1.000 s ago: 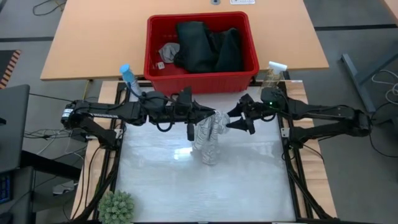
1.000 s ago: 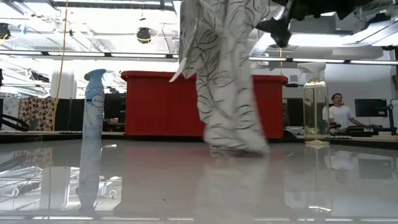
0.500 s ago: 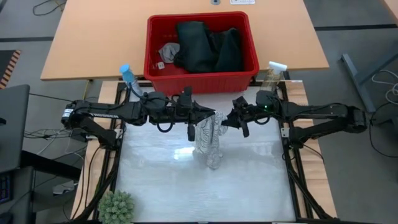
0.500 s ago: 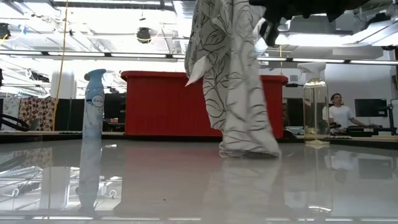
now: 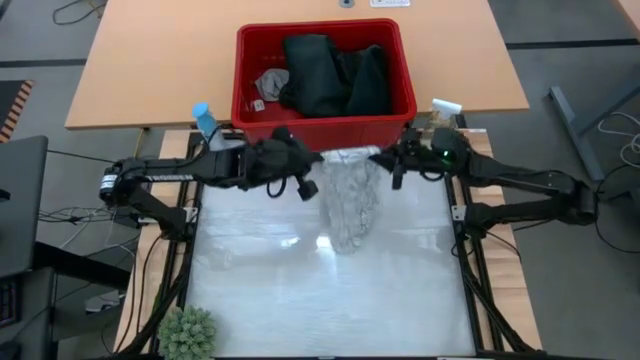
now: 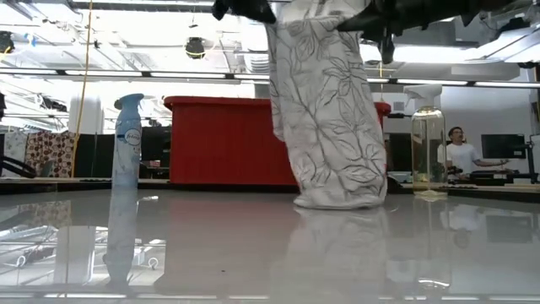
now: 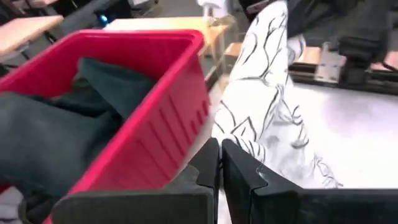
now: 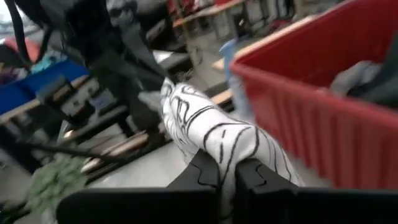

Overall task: Fold laundry
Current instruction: Fold the white-patterned shirt

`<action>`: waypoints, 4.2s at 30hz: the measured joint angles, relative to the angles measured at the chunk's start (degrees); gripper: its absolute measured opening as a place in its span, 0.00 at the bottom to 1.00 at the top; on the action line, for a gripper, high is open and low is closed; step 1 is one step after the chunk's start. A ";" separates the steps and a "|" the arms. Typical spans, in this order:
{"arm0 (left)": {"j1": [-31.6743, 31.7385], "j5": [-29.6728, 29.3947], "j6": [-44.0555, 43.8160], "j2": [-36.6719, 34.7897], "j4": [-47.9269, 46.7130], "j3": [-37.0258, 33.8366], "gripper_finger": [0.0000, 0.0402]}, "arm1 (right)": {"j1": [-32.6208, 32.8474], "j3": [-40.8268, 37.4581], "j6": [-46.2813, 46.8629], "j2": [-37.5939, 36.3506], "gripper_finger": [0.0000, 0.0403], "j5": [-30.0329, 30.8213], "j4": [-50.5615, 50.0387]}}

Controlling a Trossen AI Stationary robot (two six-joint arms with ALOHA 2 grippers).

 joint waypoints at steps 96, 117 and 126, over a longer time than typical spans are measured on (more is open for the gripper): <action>-3.93 45.09 8.39 27.50 7.30 -7.29 0.45 | 26.86 3.19 -20.65 33.19 0.59 4.71 -37.01; -5.13 43.60 7.99 32.15 10.25 -7.22 0.45 | 26.20 4.52 -20.81 37.55 0.38 2.50 -35.95; -5.17 42.01 9.82 32.15 8.72 -7.21 0.24 | 26.14 4.52 -19.74 37.60 0.05 0.77 -35.72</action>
